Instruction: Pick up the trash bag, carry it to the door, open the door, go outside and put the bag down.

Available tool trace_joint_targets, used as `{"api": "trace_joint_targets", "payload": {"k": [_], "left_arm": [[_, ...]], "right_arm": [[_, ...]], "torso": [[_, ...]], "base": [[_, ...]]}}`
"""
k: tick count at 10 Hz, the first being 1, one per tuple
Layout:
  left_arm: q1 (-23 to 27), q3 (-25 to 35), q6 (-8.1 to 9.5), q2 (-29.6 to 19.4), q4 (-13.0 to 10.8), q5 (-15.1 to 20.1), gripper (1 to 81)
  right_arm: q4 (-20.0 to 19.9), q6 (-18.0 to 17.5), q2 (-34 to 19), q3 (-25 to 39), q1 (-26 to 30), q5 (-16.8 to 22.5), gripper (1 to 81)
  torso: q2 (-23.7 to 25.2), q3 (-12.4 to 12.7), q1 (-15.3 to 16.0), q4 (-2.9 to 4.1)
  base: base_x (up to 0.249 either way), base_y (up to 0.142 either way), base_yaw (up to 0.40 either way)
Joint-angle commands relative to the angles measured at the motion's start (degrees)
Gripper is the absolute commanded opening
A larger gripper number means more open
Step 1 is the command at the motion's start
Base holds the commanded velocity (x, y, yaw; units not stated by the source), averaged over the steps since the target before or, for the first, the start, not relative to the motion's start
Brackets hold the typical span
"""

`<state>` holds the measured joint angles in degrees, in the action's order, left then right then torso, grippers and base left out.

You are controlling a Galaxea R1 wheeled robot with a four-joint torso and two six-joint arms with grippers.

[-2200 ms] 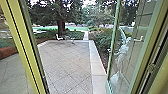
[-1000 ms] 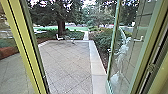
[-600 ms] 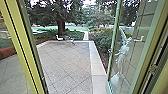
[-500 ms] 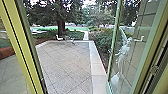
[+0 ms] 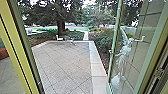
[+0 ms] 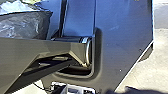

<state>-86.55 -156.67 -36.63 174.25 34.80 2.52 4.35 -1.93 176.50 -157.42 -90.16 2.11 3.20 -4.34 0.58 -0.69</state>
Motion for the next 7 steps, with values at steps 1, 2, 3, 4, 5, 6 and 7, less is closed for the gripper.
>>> {"api": "trace_joint_targets", "payload": {"k": [1, 2, 3, 4, 5, 6, 7], "left_arm": [[2.6, 0.2, -0.37, -0.1, 0.4, 4.2, 1.0], [2.6, 0.2, -0.37, -0.1, 0.4, 4.2, 1.0], [2.6, 0.2, -0.37, -0.1, 0.4, 4.2, 1.0], [2.6, 0.2, -0.37, -0.1, 0.4, 4.2, 1.0], [2.5, 0.2, -0.37, -0.2, 0.4, 4.2, 1.0], [2.6, 0.2, -0.37, -0.1, 0.4, 4.2, 1.0], [2.6, 0.2, -0.37, -0.1, 0.4, 4.2, 1.0]], "right_arm": [[0.1, 0.1, 0.5, 0.5, 2.2, 3.4, 81.1], [0.1, 0.1, 0.6, 0.3, 2.2, 3.4, 81.1], [0.1, 0.1, 0.6, 0.3, 2.2, 3.3, 81.1], [0.1, 0.1, 0.6, 0.3, 2.2, 3.4, 81.1], [0.1, 0.1, 0.6, 0.4, 2.2, 3.4, 81.1], [0.1, 0.2, 0.6, 0.3, 2.2, 3.4, 81.1], [0.1, 0.1, 0.6, 0.2, 2.2, 3.4, 81.1]], "torso": [[0.0, 0.0, 0.0, 0.0], [0.0, 0.0, 0.0, 0.0], [0.0, 0.0, 0.0, 0.0], [0.0, 0.0, 0.0, 0.0], [0.0, 0.0, 0.0, 0.0], [0.0, 0.0, 0.0, 0.0], [0.0, 0.0, 0.0, 0.0]], "base": [[0.08, 0.0, 0.0], [0.086, 0.0, 0.0], [0.087, 0.0, 0.0], [0.087, 0.0, 0.0], [0.086, 0.0, 0.0], [0.087, 0.0, 0.0], [0.087, 0.0, 0.0]]}}
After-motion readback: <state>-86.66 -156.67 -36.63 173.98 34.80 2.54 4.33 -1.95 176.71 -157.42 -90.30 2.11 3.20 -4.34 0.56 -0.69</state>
